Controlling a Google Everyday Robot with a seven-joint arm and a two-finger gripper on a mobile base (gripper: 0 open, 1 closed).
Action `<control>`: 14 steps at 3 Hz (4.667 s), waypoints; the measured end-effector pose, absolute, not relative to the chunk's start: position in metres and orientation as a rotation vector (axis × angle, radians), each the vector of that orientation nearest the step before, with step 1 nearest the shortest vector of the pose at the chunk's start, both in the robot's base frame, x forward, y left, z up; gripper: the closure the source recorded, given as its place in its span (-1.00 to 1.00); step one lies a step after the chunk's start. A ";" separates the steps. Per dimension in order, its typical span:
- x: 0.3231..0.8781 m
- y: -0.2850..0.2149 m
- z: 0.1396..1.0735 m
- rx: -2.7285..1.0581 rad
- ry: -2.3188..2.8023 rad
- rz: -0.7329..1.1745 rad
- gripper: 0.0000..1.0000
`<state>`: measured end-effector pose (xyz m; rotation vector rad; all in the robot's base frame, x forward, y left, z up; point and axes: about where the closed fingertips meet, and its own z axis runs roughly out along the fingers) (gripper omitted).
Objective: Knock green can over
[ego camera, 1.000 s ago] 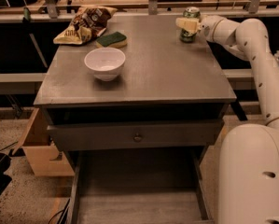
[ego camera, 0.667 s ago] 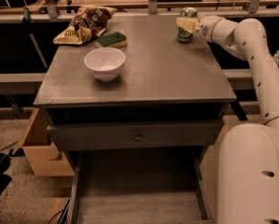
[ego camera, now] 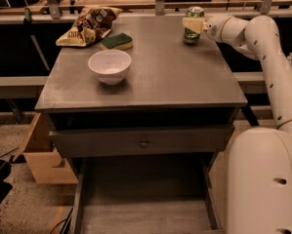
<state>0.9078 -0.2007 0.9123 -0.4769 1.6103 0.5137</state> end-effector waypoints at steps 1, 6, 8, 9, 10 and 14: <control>0.887 -0.198 0.933 -0.567 1.642 0.496 1.00; 0.751 -0.175 0.890 -1.368 2.055 0.201 1.00; 0.746 -0.142 0.845 -1.525 2.091 0.234 0.67; 0.746 -0.142 0.845 -1.525 2.091 0.234 0.21; 0.746 -0.140 0.844 -1.527 2.092 0.238 -0.26; 0.748 -0.136 0.853 -1.515 2.067 0.266 -1.00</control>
Offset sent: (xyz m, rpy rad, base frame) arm -0.1219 -0.0069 0.0876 -0.3576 0.1142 0.2002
